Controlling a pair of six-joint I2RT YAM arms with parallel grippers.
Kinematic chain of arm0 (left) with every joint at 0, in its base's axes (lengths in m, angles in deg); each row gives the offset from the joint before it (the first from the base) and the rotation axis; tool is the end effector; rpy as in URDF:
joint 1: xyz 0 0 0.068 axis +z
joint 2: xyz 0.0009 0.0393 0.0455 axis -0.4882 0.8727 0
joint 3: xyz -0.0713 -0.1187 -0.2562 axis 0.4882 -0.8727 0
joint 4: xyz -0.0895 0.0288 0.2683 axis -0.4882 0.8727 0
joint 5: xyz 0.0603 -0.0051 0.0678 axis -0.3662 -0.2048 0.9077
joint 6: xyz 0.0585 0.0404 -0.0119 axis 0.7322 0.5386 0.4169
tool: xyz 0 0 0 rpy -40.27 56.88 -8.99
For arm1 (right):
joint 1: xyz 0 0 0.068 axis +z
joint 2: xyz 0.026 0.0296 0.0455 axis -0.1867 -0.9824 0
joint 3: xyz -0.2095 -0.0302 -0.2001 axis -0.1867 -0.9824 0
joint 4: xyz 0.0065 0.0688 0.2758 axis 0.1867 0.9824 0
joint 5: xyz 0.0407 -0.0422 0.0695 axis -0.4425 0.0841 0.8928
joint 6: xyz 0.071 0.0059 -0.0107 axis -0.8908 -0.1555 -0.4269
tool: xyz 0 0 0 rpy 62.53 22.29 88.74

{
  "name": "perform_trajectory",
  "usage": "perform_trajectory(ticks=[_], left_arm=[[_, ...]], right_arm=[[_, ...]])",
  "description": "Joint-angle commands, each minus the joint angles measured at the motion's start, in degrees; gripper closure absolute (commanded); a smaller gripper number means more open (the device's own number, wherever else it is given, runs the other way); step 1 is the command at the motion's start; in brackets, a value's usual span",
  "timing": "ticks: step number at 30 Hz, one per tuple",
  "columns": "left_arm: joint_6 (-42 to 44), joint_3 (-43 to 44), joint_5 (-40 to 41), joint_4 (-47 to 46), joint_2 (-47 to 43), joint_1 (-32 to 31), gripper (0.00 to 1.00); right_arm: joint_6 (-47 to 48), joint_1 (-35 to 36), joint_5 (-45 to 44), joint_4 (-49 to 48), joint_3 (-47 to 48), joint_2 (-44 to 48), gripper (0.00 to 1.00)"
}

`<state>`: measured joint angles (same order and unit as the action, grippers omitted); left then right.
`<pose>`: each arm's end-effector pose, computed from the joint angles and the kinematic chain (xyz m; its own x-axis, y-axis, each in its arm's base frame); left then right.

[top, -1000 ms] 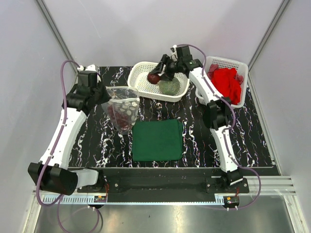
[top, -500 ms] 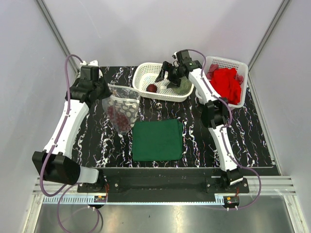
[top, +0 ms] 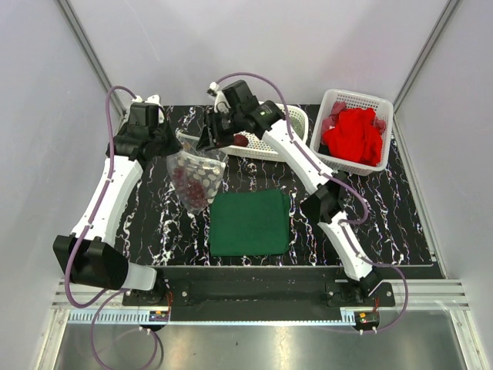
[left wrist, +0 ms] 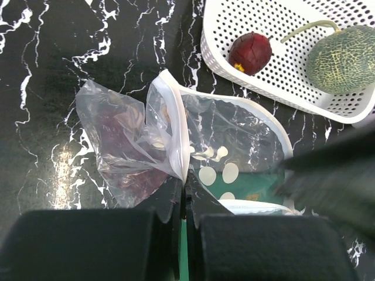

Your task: Open the zip-top bag and remove the fake food

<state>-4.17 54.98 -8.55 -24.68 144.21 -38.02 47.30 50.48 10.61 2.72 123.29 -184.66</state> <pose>0.3334 -0.0538 0.3739 -0.6505 -0.3115 -0.6927 -0.0927 0.9378 -0.3347 0.4236 0.3899 0.3581 -0.8047 -0.1525 -0.5738 -0.5506 0.5532 0.6251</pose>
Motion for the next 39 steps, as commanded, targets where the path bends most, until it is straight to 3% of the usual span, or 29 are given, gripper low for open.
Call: perform_trajectory(ticks=[1, 5, 17, 27, 33, 39], left_arm=[[-0.47, 1.82, -1.78, -3.66, -0.6, 0.18, 1.0], [-0.38, 3.14, -1.43, -3.66, -0.16, 0.18, 1.0], [-1.08, 5.43, -1.6, -3.66, 1.24, 0.27, 1.0], [-3.89, 2.0, -4.16, -4.63, 1.51, -0.17, 1.0], [-1.97, 2.26, -2.83, -4.01, -1.13, -0.08, 1.0], [-0.65, -1.16, -8.63, -3.13, -1.75, -0.08, 1.0]], right_arm=[[-0.81, 0.0, 2.16, -1.04, 1.03, -1.21, 0.62], [-0.9, 2.11, 4.01, -1.83, 0.05, -3.49, 0.71], [-1.08, 6.33, 6.3, -4.46, -2.32, -10.61, 0.73], [-5.99, 5.89, 4.19, -8.69, -6.44, -14.22, 0.63], [-6.09, 2.56, 3.58, -8.07, -14.26, -7.82, 0.61], [-0.02, 2.11, 3.39, -6.84, -11.29, -2.97, 0.48]])
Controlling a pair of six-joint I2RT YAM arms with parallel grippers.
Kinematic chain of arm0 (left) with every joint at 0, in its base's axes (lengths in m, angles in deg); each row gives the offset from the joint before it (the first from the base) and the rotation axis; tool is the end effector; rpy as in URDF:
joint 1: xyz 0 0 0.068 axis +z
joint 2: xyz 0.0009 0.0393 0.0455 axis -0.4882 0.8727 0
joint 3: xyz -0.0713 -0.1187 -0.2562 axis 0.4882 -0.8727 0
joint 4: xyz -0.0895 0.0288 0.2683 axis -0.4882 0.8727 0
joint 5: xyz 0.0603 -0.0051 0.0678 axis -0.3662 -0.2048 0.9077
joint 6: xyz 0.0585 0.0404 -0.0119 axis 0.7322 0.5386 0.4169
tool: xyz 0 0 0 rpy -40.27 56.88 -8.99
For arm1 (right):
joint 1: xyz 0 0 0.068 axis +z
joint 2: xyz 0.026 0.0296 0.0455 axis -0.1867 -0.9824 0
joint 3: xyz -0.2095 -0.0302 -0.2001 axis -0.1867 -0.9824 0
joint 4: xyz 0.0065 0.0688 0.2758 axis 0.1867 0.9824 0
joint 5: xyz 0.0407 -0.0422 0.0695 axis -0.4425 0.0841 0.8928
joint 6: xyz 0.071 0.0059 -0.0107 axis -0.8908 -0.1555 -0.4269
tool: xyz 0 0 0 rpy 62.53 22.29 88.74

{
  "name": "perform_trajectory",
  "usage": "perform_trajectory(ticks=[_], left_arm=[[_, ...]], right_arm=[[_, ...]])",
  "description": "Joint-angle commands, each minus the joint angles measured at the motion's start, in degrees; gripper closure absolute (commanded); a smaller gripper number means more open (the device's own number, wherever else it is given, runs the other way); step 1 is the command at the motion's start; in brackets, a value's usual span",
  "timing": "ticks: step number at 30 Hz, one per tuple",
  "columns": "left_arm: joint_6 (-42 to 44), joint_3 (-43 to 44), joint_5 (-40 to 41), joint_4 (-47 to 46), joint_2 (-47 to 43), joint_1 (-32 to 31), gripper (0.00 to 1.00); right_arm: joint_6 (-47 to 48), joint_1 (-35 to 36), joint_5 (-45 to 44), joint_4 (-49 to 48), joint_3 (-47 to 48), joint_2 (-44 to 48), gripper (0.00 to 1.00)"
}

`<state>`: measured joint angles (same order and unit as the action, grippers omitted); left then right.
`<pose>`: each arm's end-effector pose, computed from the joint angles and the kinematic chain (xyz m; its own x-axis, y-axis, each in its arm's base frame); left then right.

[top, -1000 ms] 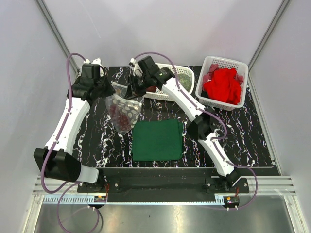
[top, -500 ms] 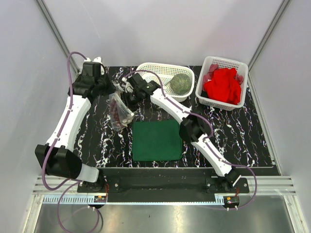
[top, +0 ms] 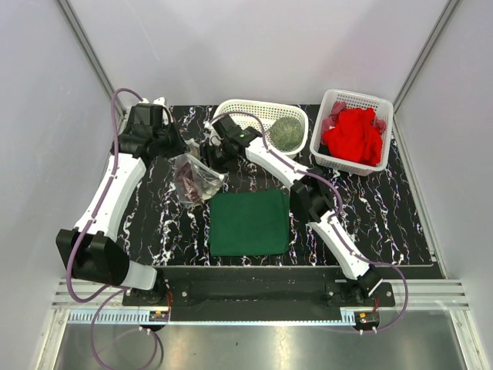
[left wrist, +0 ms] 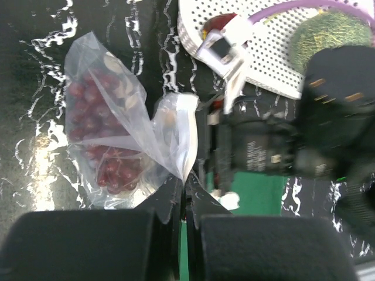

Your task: Open the zip-top bag and remove the fake food

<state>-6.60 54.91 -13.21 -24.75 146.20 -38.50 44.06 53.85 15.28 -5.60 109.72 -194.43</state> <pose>0.3407 -0.0628 0.3626 -0.6980 -0.3348 -0.6331 -0.0723 0.9124 -0.4028 0.4251 0.4433 0.1915 -0.9107 -0.2786 -0.3051 -0.4130 0.5954 0.6892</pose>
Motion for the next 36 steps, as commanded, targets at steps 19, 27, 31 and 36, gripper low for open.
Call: perform_trajectory(ticks=[19, 27, 31, 36], left_arm=[[1.17, -4.79, -3.19, -2.28, -2.33, -1.79, 0.62], [0.03, -3.38, -6.35, -1.57, -4.08, -3.9, 1.0], [-2.52, -4.09, -8.99, -1.75, -4.7, -4.34, 1.0], [-2.26, -3.39, -7.24, -0.35, -4.96, -4.17, 1.0]], right_arm=[[-9.27, 0.85, 3.73, -1.5, 4.22, 6.8, 0.55], [-5.23, 1.29, 1.53, -4.04, 3.69, 5.93, 0.54], [-2.77, 2.61, 0.3, -6.06, 6.42, 3.29, 0.61], [1.62, 2.53, -6.54, -7.65, 2.83, 3.2, 0.82]])
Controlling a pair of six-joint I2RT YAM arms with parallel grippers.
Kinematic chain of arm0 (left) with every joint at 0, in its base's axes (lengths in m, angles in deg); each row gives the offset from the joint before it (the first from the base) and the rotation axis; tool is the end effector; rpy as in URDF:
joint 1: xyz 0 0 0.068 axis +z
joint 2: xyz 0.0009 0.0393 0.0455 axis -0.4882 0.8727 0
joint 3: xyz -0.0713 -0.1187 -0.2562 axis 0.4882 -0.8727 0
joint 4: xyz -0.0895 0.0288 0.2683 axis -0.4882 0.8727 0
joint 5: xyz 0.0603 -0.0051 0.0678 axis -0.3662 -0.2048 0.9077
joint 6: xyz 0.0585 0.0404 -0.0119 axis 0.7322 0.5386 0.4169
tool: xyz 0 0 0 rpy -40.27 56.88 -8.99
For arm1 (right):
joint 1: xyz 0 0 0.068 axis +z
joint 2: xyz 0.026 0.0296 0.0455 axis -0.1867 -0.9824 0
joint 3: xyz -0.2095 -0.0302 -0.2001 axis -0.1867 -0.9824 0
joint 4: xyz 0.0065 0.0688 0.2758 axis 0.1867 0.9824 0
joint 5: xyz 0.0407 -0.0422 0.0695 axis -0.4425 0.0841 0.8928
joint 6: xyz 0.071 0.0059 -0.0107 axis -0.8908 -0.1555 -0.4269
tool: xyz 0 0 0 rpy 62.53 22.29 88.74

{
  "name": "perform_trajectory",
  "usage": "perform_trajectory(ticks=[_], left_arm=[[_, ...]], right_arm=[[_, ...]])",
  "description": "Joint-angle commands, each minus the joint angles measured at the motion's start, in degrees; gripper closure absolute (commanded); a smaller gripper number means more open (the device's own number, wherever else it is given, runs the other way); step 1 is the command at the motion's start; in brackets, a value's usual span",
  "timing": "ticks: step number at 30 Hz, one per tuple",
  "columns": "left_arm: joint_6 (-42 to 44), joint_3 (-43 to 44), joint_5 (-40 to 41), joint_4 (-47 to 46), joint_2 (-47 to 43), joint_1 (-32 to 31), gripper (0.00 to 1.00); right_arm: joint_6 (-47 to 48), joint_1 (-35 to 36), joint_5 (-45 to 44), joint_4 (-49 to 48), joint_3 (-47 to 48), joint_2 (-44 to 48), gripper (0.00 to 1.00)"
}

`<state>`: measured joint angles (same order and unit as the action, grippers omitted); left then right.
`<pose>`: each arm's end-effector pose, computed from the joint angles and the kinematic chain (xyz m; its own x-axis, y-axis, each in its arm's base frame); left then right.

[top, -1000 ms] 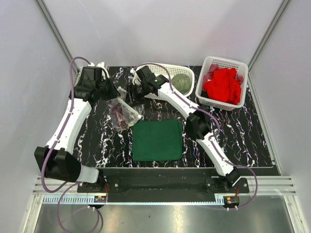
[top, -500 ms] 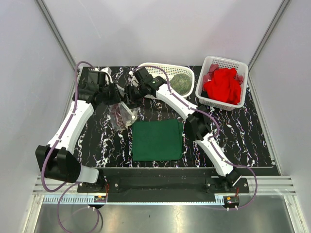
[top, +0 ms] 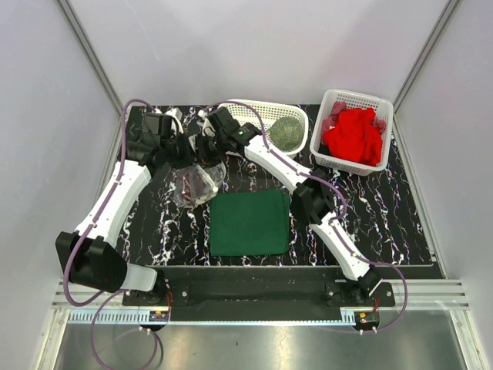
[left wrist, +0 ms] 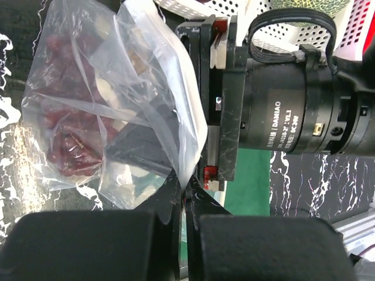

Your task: Open the zip-top bag and remove the fake food

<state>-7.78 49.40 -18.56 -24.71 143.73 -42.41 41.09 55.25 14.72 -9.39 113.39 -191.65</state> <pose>0.3199 -0.0878 0.3416 -0.7785 -0.2839 -0.5597 0.0071 0.8878 -0.4602 0.4172 0.4559 0.2485 -0.8805 -0.2226 -0.4185 -0.4706 0.5173 0.7148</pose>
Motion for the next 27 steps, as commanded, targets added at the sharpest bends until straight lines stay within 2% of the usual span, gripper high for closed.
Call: perform_trajectory(ticks=[1, 6, 12, 14, 16, 18, 23, 27], left_arm=[[-0.65, 2.21, -1.27, -0.12, -2.49, -0.26, 1.0], [0.5, 3.18, 1.45, 0.93, -3.46, 0.09, 1.0], [1.55, 4.32, 4.44, 0.93, -4.43, 0.36, 1.0], [1.73, 4.85, 5.24, 0.93, -4.52, 0.36, 1.0], [1.21, 5.46, 2.97, 0.58, -3.38, 0.36, 1.0], [0.24, 5.55, 0.07, 0.32, -2.32, 0.18, 1.0], [0.33, 4.15, -0.47, -0.91, -2.14, -0.17, 1.0], [0.15, 4.06, -1.52, -1.18, -1.79, -0.17, 1.0]], right_arm=[[4.86, 0.86, -7.38, -3.79, -1.38, 0.33, 0.83], [4.43, -0.37, -11.34, -1.68, -5.76, 1.03, 0.87], [4.43, -0.37, -6.52, 0.35, -8.49, 1.91, 0.87], [4.86, -0.37, -6.25, -0.18, -10.08, 3.05, 0.82], [4.43, -0.28, -4.5, -0.71, -10.35, 3.59, 0.78], [3.81, 0.24, -2.66, 0.08, -7.81, 2.89, 0.78], [3.11, 1.92, 0.59, -0.18, -5.17, 2.71, 0.83], [1.35, 2.36, 4.21, -0.09, -4.46, 0.6, 0.84]])
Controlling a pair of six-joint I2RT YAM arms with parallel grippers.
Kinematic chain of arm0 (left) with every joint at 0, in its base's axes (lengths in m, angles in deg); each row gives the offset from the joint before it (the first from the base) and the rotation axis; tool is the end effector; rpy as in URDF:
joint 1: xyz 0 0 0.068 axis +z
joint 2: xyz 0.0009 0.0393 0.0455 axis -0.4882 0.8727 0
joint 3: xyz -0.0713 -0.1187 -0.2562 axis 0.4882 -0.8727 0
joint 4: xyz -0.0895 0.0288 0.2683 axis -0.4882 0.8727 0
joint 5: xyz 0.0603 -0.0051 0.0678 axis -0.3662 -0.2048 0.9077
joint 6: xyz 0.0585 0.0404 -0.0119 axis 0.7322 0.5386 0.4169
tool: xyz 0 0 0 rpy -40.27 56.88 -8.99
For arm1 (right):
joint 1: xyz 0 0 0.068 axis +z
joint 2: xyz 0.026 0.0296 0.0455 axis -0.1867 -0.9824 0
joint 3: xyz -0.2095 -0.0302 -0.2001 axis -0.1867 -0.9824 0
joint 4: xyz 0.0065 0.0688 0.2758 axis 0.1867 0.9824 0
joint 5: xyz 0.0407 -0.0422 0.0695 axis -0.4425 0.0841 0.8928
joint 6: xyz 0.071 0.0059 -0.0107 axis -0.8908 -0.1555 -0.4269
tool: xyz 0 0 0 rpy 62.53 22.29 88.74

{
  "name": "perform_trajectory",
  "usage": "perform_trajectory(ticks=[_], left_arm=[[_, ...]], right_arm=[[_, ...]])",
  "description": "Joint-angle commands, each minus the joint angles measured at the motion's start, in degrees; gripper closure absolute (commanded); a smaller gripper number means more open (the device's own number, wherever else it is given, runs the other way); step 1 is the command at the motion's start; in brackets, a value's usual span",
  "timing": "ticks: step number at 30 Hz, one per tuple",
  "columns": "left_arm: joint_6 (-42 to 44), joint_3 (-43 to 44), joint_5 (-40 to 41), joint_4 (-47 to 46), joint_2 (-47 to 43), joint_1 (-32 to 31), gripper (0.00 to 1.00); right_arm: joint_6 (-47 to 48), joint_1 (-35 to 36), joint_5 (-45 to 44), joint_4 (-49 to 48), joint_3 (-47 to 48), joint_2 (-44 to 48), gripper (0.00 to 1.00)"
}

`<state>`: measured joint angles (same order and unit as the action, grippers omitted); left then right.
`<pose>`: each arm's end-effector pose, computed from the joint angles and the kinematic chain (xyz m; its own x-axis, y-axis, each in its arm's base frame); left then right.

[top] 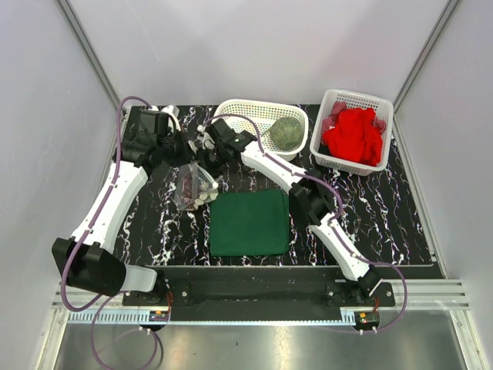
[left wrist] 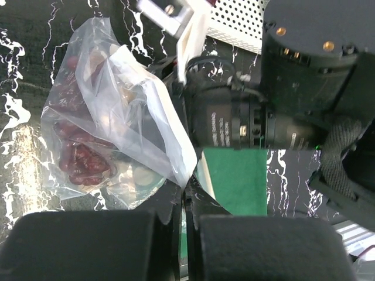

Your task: Open the zip-top bag and remove the fake food

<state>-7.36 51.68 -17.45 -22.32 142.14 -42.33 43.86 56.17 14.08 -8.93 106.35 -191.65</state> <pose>0.3118 -0.0843 0.3605 -0.7579 -0.2850 -0.5868 0.0120 0.8933 -0.4493 0.4062 0.4580 0.2035 -0.8894 -0.2940 -0.3499 -0.4571 0.5696 0.6831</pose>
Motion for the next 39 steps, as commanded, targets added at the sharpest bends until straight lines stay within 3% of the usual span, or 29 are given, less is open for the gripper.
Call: perform_trajectory(ticks=[1, 15, 20, 26, 34, 39], left_arm=[[-0.35, 1.7, -2.64, -3.65, -0.2, -0.34, 1.0], [-1.32, -1.99, -1.49, -4.35, -3.53, -0.87, 1.0], [-2.46, -1.73, -2.99, -5.23, -2.75, -1.22, 1.0], [-3.6, -0.85, -3.87, -6.37, -1.25, -2.01, 1.0], [-4.4, -1.55, -3.87, -7.07, -1.16, -2.54, 1.0], [-6.15, -4.98, -4.22, -8.74, -1.77, -2.89, 1.0]], right_arm=[[-1.77, 1.44, 5.02, -0.55, 2.23, 0.51, 0.84], [-0.28, -2.6, 0.45, 1.99, -0.41, -2.04, 0.78], [0.68, -2.52, 2.72, 2.7, -1.38, -1.95, 0.67], [0.16, -1.82, 3.7, 2.26, -3.22, -1.95, 0.61], [-0.98, -1.73, 5.02, 0.94, -2.61, -4.94, 0.42], [-4.84, -1.73, 7.04, -2.47, -3.14, -7.4, 0.39]])
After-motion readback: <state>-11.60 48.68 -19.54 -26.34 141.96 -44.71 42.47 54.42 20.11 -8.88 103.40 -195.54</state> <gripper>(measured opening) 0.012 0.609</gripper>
